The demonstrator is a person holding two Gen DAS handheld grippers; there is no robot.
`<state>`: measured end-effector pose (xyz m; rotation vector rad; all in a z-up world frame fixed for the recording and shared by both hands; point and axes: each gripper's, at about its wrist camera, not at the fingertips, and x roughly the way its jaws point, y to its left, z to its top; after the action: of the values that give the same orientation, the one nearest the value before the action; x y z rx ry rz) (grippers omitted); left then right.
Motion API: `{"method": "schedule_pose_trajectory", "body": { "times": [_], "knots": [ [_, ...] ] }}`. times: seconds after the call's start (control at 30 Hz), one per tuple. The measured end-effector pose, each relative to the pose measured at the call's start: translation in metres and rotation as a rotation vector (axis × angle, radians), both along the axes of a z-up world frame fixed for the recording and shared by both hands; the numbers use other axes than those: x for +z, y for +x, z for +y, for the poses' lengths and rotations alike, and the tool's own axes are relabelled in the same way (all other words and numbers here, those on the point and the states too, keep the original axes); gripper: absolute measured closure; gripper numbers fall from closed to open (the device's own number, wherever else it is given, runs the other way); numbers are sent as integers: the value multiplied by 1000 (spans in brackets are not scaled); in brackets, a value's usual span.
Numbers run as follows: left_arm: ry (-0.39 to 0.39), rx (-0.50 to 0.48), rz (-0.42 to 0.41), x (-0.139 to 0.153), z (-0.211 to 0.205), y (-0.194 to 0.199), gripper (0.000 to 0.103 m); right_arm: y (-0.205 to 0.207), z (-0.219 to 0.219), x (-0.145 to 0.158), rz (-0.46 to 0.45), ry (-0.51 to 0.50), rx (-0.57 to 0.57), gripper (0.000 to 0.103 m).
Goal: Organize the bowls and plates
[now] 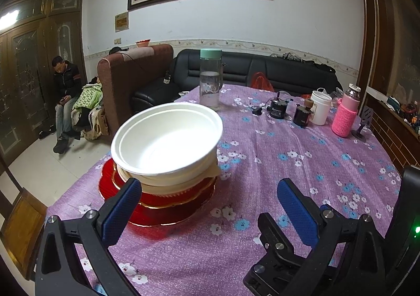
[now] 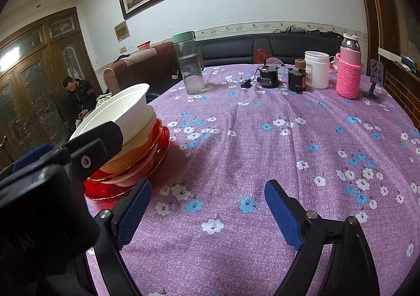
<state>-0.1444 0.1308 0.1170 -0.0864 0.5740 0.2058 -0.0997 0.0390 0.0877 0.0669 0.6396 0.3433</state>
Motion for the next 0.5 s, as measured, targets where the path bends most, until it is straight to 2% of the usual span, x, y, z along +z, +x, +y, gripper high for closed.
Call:
{"method": "schedule_pose_trajectory", "body": {
  "times": [0.37, 0.5],
  "knots": [
    [-7, -17, 36, -11, -4, 6, 0, 4, -2, -6, 12, 2, -3, 12],
    [-4, -13, 27, -11, 1, 3, 0, 4, -10, -1, -17, 16, -27, 12]
  ]
}}
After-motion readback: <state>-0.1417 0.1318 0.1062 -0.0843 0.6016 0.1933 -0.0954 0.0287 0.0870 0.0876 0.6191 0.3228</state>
